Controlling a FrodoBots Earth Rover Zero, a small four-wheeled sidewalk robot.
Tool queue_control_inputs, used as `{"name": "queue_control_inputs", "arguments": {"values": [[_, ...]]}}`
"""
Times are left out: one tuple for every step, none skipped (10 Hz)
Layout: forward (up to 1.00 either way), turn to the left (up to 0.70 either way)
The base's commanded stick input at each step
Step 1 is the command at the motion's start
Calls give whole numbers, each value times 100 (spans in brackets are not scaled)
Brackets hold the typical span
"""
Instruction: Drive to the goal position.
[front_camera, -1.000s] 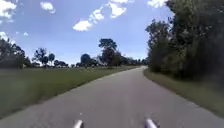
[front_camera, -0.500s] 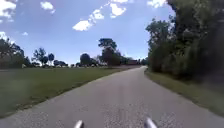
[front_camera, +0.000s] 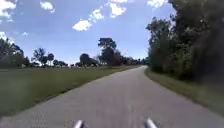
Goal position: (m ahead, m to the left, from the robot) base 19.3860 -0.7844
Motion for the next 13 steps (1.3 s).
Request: {"name": "queue_control_inputs", "arguments": {"values": [[50, 0], [50, 0], [50, 0], [50, 0], [50, 0], [50, 0], [50, 0], [50, 0], [50, 0], [50, 0], [50, 0], [50, -10], [50, -23]]}}
